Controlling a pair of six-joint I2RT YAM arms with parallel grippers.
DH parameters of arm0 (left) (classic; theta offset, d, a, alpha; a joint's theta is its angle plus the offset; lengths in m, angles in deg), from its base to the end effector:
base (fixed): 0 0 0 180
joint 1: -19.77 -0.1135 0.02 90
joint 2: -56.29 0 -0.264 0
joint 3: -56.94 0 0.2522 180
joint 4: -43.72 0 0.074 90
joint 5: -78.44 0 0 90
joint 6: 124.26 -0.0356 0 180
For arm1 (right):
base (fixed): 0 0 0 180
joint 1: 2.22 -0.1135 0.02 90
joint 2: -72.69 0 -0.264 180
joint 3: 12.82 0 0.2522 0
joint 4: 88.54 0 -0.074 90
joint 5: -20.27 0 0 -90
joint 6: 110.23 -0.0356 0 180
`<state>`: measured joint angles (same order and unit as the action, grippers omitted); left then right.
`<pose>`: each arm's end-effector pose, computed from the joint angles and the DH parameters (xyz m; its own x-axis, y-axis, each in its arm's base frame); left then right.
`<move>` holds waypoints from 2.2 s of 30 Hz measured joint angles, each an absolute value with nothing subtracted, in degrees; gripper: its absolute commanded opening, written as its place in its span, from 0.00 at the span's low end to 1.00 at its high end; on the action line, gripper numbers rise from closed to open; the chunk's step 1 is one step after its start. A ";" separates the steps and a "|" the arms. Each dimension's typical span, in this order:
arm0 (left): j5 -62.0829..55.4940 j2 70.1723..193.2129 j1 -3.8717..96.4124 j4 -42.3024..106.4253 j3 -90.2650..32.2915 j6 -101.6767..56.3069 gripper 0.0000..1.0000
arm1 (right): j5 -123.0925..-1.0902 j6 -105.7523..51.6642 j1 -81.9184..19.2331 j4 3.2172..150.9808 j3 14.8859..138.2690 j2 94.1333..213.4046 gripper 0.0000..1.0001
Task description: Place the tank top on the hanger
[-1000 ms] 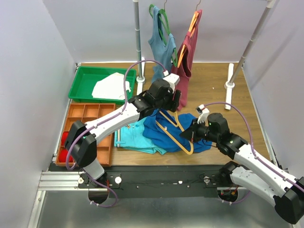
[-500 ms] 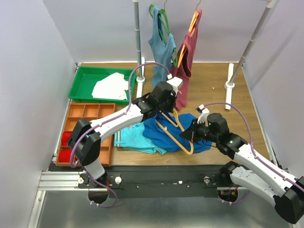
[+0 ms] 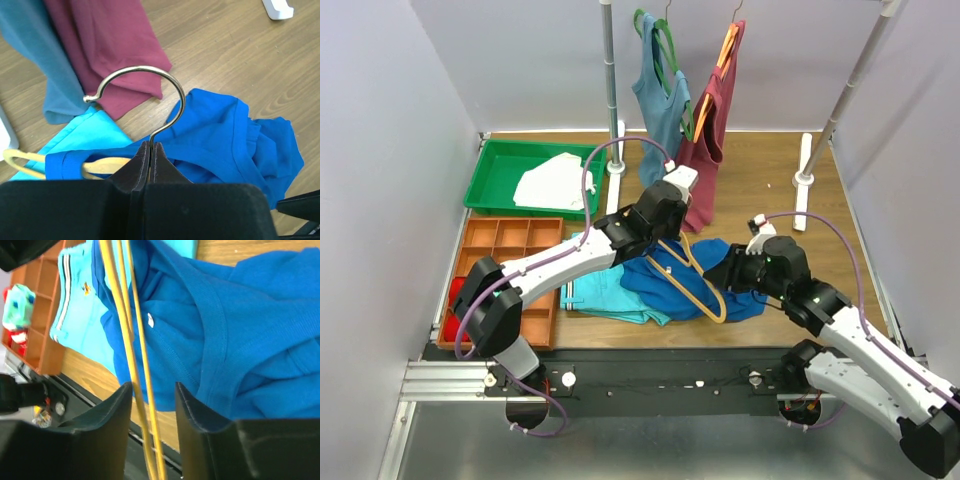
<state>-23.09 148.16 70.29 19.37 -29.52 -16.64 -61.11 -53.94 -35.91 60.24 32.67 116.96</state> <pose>0.2434 -0.2843 0.2995 -0.4963 0.1360 -0.8574 0.5201 0.8374 -0.1682 0.1449 0.1030 0.2486 -0.7104 0.1859 -0.6788 -0.3152 0.7784 0.5430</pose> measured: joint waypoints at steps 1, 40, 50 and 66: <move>-23.50 147.83 70.29 19.46 -29.26 -16.59 0.00 | -61.87 -54.45 -35.91 59.70 32.89 116.43 0.50; -26.78 144.42 70.32 20.90 -25.98 -15.76 0.00 | -67.03 -59.85 -35.97 53.47 33.81 123.45 0.42; -26.78 144.05 70.32 20.96 -25.77 -15.76 0.00 | -65.15 -59.65 -35.97 56.33 32.89 127.28 0.43; -26.76 143.92 70.32 20.96 -25.79 -15.74 0.00 | -67.34 -59.30 -35.97 57.75 31.44 132.87 0.42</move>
<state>-26.76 143.92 70.32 20.96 -25.79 -15.74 -67.34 -59.30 -35.97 57.75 31.44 132.87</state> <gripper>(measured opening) 0.012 0.479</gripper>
